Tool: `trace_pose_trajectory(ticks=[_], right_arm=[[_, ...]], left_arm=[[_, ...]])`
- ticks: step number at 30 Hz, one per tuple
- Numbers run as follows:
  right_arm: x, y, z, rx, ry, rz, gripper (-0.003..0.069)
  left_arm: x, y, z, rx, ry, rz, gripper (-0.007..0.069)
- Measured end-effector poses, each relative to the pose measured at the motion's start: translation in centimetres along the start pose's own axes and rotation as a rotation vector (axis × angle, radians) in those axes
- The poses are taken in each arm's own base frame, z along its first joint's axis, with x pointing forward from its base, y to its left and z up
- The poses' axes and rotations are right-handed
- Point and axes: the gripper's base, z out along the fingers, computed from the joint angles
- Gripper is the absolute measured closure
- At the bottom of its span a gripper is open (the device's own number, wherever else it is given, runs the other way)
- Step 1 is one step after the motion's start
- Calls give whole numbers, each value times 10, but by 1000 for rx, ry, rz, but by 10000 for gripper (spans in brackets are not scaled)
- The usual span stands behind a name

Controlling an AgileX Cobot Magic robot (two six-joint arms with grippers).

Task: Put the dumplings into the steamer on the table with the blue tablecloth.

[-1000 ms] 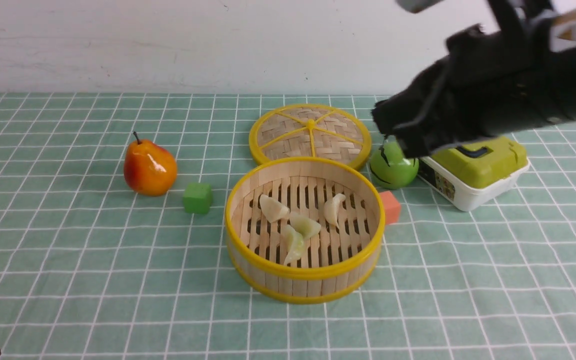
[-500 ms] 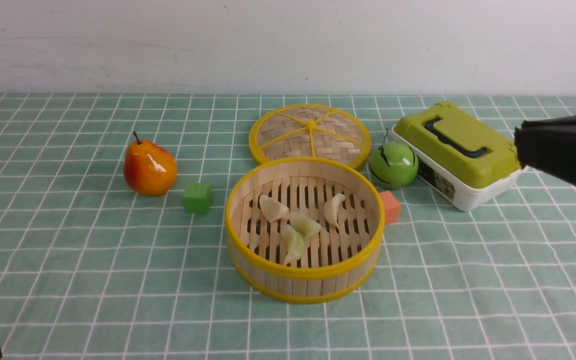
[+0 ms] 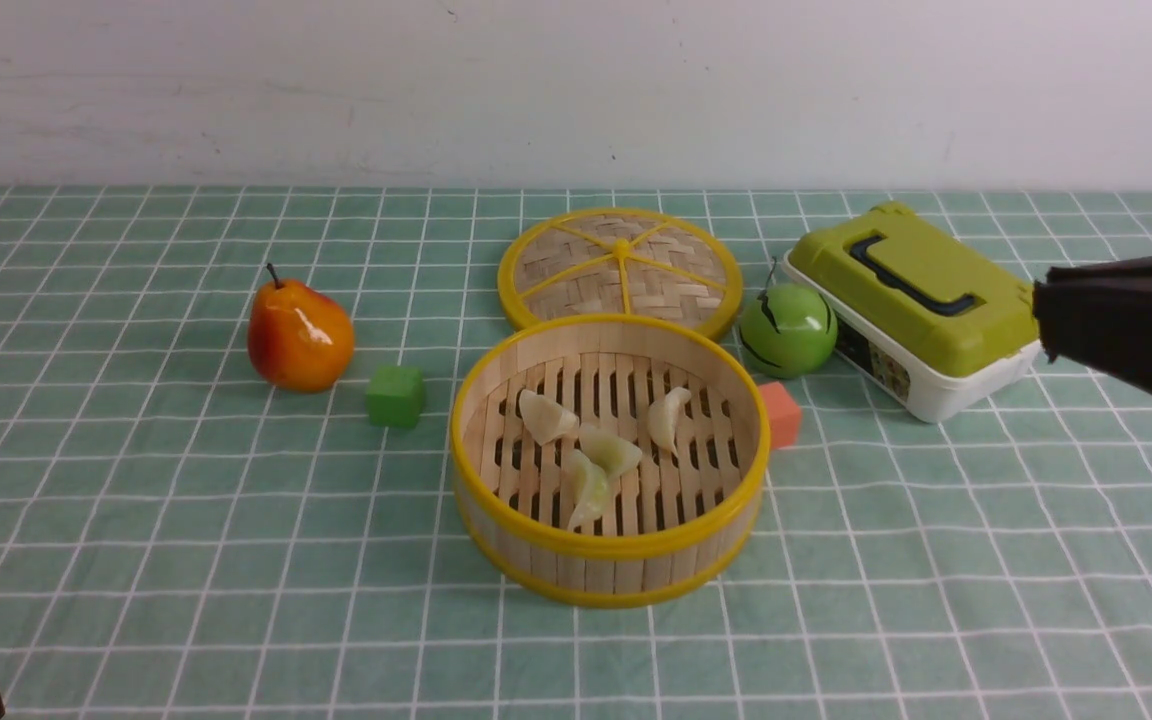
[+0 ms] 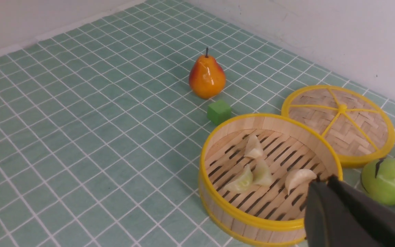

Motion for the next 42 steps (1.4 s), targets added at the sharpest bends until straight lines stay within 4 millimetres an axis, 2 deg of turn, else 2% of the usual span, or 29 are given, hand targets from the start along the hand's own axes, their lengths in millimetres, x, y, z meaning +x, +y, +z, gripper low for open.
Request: trace_pose_trajectory(ticks=[3,4,5,8,10,13,14,18,22,26,42], right_arm=[[18,-3,-6,57,-78,-18,680],[31,-6,-7,91,-118,-9,680],[31,-6,-7,91,-118,-9,680],[88,-16,-19,238,-247,79,680],[111,-18,-27,296,-301,107,680],[150,-20,-35,397,-315,139,680],[169,-20,-42,459,-328,164,680],[206,-20,-48,606,-303,266,680],[237,-24,-43,707,-194,364,680],[254,-26,-38,737,-118,366,680],[258,-25,-39,736,-66,385,680]], left_arm=[[0,0,0,0,0,0,566],[0,0,0,0,0,0,566],[0,0,0,0,0,0,565],[0,0,0,0,0,0,565],[0,0,0,0,0,0,565],[0,0,0,0,0,-1,565],[0,0,0,0,0,-1,565],[0,0,0,0,0,-1,565],[0,0,0,1,0,-2,565],[0,0,0,1,0,-2,560],[0,0,0,1,0,-2,540]])
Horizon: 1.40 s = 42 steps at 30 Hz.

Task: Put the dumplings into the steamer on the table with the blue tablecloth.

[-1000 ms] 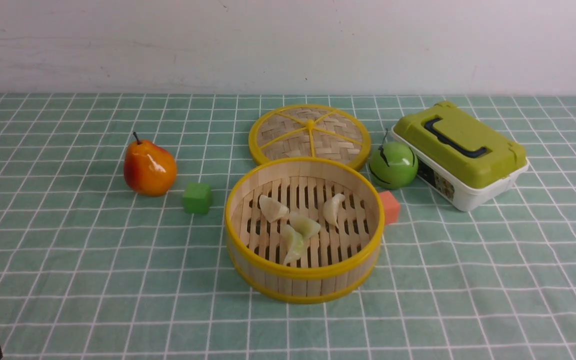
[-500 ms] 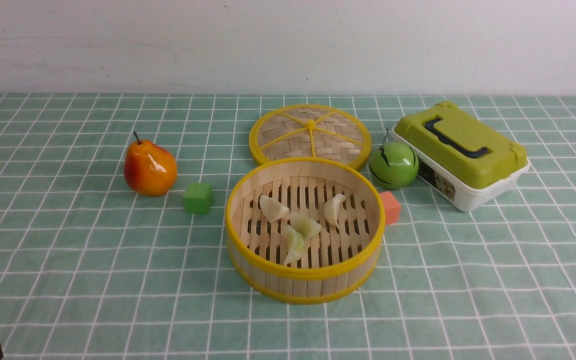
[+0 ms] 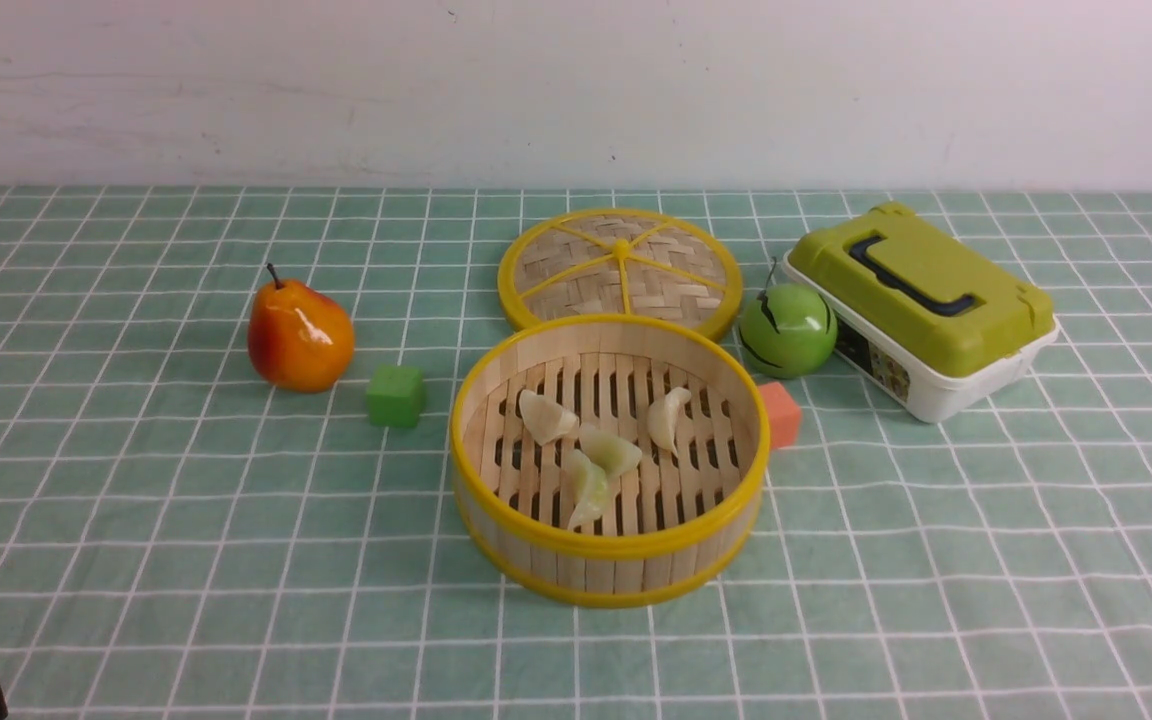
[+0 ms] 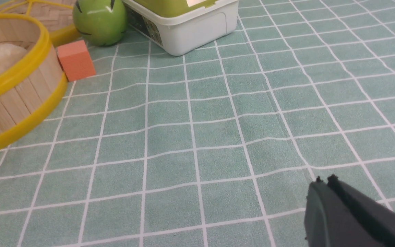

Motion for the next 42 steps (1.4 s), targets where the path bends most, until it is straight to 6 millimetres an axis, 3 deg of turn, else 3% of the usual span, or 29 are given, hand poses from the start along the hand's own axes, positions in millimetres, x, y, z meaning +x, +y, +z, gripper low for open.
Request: trace_pose_trajectory(ticks=[26,31,34,39,42], right_arm=[[0,0,0,-1,1,3,677],[0,0,0,-1,1,3,676],[0,0,0,-2,1,4,674],[0,0,0,-2,1,4,673],[0,0,0,-2,1,4,670]], left_arm=[[0,0,0,0,1,-1,512],[-1,0,0,0,-11,4,552],[-4,1,0,-16,-51,20,638],[0,9,5,-128,-154,0,638],[17,21,8,-251,-294,-40,638]])
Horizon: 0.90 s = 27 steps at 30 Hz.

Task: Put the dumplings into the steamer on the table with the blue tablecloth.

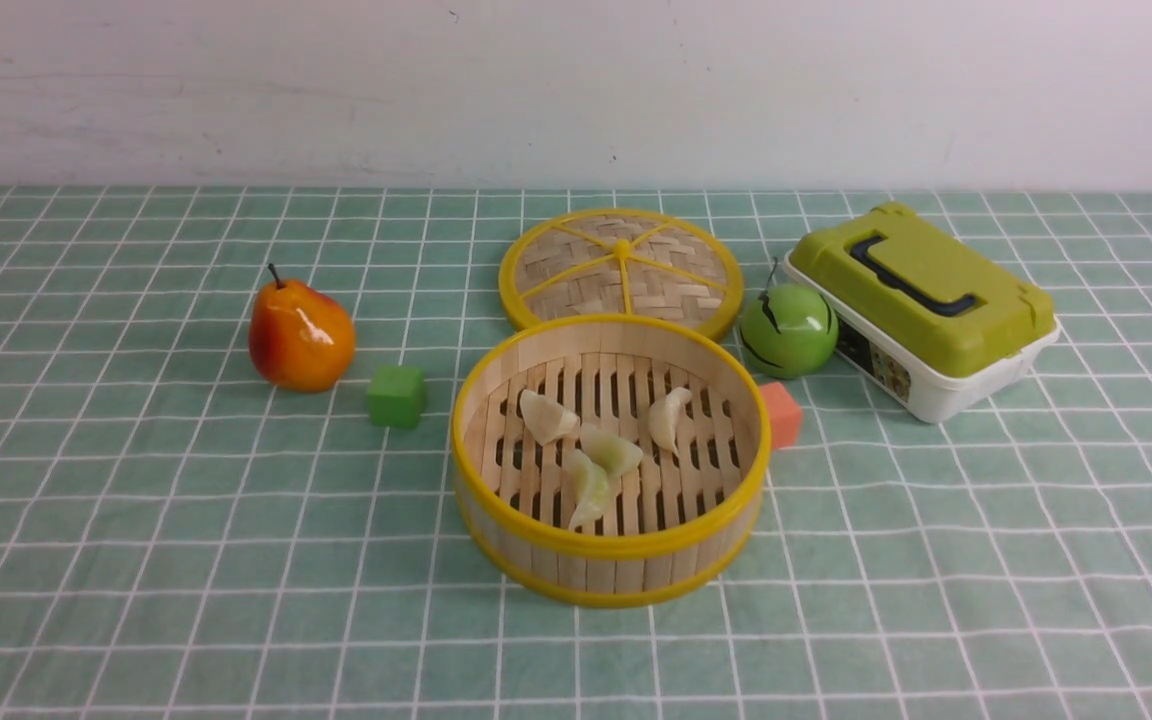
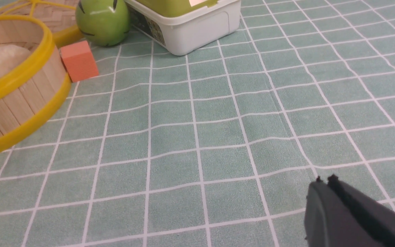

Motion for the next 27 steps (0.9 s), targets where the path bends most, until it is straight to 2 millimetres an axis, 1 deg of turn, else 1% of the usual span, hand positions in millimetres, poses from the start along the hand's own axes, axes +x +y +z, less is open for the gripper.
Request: trace_pose_trajectory(ticks=[3,5,6,9,11,16,21,27], right_arm=[[0,0,0,0,0,0,669],[0,0,0,0,0,0,666],[0,0,0,0,0,0,666],[0,0,0,0,0,0,662],[0,0,0,0,0,0,661],[0,0,0,0,0,0,658],[0,0,0,0,0,0,653],[0,0,0,0,0,0,645]], left_arm=[[22,12,0,-95,-71,-26,638],[41,20,1,-148,-70,-32,638],[43,20,1,-149,-66,-32,638],[74,31,5,-203,26,-35,638],[85,34,5,-225,101,-34,638],[94,34,4,-194,212,14,638],[96,33,4,-169,231,31,638],[96,33,4,-171,238,94,638]])
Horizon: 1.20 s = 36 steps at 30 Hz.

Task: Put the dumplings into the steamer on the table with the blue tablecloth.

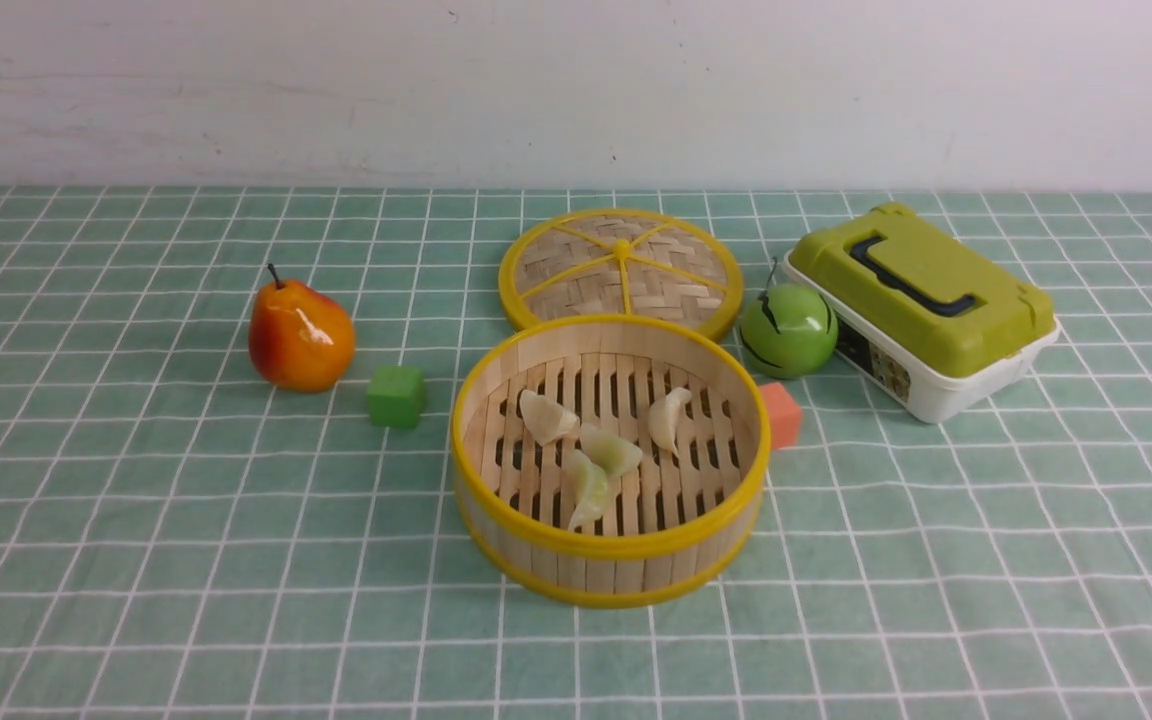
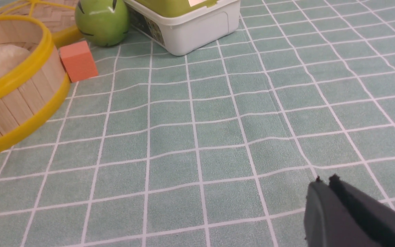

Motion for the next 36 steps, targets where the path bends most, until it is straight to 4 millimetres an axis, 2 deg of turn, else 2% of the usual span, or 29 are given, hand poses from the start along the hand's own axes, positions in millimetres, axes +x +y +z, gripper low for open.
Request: trace_pose_trajectory(ticks=[7,20,36], right_arm=[[0,0,0,0,0,0,636],[0,0,0,0,0,0,617],[0,0,0,0,0,0,589]], left_arm=[[0,6,0,-111,-11,-42,638],[0,6,0,-112,-21,-220,638],[0,6,0,-111,-21,-228,638]])
